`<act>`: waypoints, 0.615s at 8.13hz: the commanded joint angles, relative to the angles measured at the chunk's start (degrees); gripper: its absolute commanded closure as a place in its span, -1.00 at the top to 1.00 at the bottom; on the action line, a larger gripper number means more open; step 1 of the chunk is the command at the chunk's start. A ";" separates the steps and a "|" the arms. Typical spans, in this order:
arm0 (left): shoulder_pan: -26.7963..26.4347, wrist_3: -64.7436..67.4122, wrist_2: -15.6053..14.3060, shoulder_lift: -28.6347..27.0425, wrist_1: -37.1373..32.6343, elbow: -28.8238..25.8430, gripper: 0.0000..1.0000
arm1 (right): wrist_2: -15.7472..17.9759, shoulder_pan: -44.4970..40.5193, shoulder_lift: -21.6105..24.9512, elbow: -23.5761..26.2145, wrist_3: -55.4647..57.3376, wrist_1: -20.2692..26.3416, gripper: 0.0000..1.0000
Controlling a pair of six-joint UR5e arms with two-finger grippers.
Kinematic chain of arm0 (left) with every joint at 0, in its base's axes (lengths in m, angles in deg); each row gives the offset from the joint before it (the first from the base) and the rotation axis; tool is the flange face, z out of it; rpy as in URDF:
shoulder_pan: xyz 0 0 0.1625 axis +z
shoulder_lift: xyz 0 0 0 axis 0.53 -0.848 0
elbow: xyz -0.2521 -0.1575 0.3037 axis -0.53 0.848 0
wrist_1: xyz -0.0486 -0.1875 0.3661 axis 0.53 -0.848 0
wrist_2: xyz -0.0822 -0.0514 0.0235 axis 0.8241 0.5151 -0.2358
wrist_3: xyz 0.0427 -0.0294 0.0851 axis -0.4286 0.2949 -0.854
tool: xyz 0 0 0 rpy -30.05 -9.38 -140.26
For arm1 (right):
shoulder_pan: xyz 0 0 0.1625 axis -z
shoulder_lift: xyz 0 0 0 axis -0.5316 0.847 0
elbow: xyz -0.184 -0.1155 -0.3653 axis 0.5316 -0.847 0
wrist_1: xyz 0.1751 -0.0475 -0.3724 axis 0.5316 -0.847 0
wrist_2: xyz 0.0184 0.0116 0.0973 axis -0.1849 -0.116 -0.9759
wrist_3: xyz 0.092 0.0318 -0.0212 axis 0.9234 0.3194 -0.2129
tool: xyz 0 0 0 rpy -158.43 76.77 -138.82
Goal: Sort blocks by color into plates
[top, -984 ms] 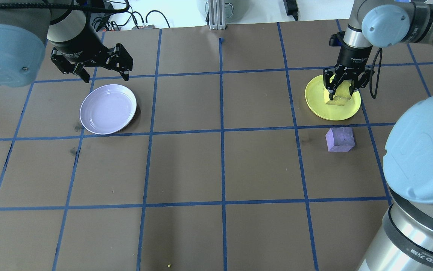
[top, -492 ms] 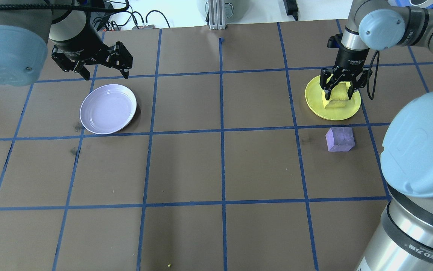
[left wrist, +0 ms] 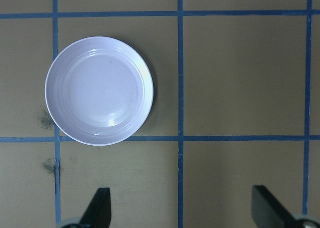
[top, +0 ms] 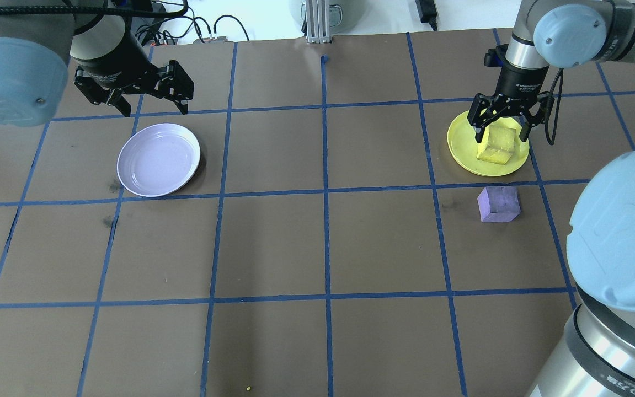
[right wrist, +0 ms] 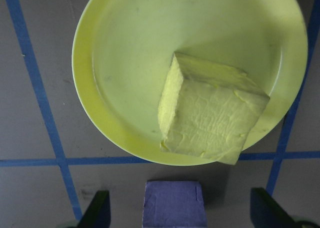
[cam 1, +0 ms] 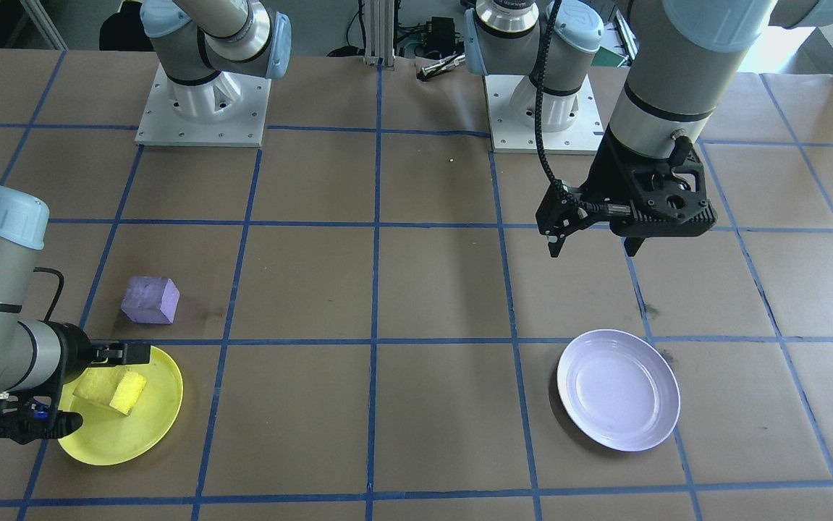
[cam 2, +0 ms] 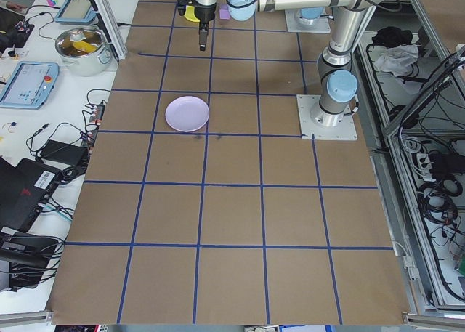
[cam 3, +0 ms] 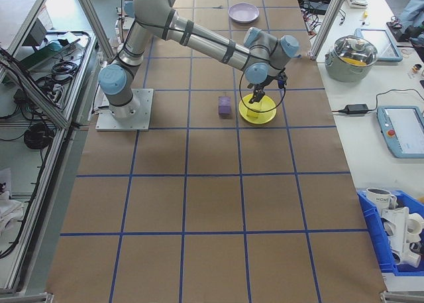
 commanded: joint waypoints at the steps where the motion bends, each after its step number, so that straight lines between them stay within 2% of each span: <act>1: 0.09 0.10 0.00 0.05 0.01 0.00 1.00 | 0.70 0.00 4.56 9.48 -0.81 1.10 0.89; 3: 0.09 0.10 -0.09 0.05 0.01 0.00 1.00 | 2.18 0.09 7.82 18.54 -2.56 -7.14 0.89; 4: 0.09 0.01 -0.09 0.05 0.01 0.00 1.00 | 2.72 0.09 8.09 22.33 -2.57 -12.13 0.89; 5: 0.09 0.10 -0.09 0.05 0.01 0.00 1.00 | 2.72 0.09 8.44 24.89 -2.57 -14.88 0.89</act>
